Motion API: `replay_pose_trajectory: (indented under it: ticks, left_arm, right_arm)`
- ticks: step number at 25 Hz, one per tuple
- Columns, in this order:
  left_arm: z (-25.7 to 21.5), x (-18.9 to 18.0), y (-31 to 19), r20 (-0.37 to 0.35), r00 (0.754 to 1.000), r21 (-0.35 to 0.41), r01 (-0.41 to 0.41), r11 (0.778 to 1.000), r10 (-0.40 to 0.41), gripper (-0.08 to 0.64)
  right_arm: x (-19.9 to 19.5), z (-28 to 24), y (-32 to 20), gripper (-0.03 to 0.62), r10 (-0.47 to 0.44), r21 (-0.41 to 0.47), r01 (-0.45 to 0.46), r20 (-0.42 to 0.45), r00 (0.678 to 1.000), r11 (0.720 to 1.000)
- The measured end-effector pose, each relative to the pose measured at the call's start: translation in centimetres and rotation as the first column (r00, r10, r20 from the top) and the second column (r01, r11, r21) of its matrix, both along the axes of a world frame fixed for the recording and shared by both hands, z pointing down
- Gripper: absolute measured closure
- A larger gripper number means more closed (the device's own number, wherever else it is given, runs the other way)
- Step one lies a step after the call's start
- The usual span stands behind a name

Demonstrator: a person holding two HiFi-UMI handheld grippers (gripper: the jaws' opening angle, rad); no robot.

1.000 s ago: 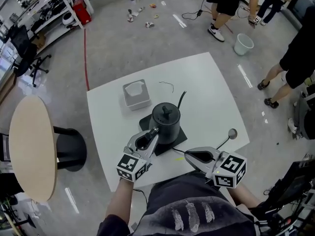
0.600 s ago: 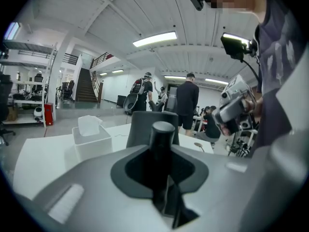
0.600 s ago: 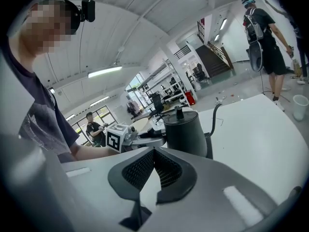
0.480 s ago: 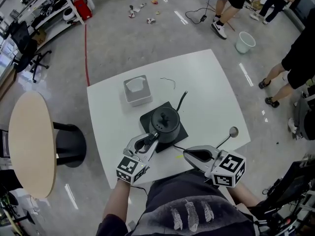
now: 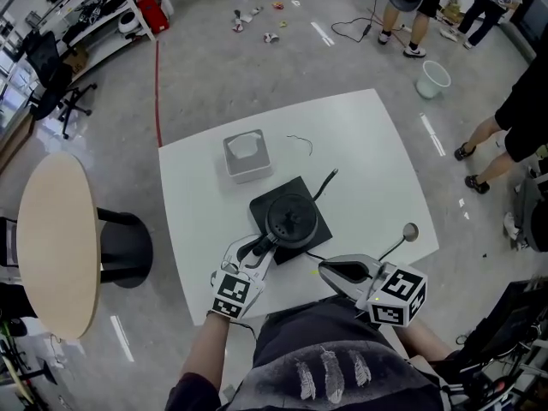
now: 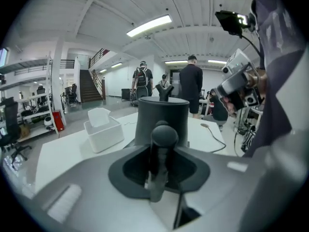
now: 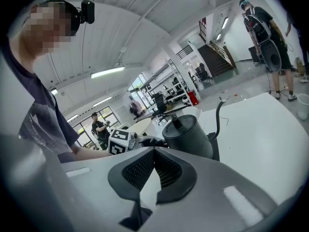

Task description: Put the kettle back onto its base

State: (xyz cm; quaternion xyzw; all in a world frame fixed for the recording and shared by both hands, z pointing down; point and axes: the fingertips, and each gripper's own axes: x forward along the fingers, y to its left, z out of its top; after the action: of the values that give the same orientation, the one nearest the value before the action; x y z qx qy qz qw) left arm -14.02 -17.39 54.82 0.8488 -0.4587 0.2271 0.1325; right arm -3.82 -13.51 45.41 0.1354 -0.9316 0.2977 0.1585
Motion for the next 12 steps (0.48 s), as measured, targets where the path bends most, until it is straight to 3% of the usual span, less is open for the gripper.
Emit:
replay_pose_trajectory:
  ticks: [7, 12]
  left_arm:
    - [0.8, -2.7, -1.7, 0.073, 0.992, 0.023, 0.105, 0.994, -0.106, 0.459]
    - [0.9, -3.4, -3.0, 0.097, 0.990, 0.018, 0.106, 0.994, -0.107, 0.459]
  right_arm:
    - [-1.1, 0.7, 0.4, 0.591, -0.027, 0.002, 0.027, 0.016, 1.000, 1.000]
    - [-1.6, 0.3, 0.7, 0.591, -0.022, -0.012, 0.022, 0.032, 0.999, 1.000]
